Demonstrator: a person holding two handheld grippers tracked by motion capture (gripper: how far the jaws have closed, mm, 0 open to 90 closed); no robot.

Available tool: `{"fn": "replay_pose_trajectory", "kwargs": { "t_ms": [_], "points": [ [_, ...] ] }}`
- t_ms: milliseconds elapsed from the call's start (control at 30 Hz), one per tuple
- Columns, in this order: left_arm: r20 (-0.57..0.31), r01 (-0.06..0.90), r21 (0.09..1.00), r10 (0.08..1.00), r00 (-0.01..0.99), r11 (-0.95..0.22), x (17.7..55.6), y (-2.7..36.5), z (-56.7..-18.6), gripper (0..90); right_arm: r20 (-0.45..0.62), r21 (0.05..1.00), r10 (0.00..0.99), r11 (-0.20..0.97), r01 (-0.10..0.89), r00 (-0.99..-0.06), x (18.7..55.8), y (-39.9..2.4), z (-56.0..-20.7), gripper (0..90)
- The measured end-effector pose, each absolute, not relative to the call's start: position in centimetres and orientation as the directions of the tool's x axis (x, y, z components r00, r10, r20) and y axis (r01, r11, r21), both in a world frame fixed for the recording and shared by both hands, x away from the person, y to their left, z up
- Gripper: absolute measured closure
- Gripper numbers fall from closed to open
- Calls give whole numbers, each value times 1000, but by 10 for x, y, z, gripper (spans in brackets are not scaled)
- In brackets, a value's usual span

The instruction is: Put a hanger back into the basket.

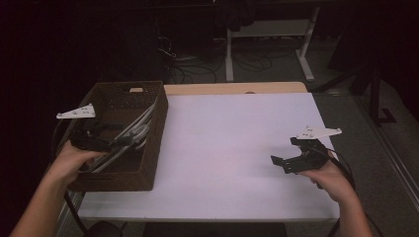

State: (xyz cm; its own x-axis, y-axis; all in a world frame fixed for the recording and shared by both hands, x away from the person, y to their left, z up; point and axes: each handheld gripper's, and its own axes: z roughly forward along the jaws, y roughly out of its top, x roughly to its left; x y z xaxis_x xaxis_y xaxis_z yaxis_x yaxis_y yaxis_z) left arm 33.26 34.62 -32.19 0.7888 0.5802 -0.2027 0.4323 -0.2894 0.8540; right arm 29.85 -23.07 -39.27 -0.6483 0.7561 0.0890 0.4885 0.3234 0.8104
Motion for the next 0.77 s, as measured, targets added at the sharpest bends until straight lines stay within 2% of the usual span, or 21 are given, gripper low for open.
{"fn": "replay_pose_trajectory", "kwargs": {
  "t_ms": [167, 367, 767],
  "points": [
    [-183, 396, 869, 552, 813, -296, 326, 316, -326, 49, 69, 822, 736, 340, 457, -673, 293, -226, -378, 9],
    [-170, 372, 870, 511, 842, -323, 325, 292, -335, 5, 54, 828, 721, 354, 434, -691, 290, -221, -367, 9],
    [-171, 370, 868, 499, 849, -332, 326, 283, -343, 0, 45, 838, 714, 354, 415, -699, 290, -219, -359, 9]
  ]
}}
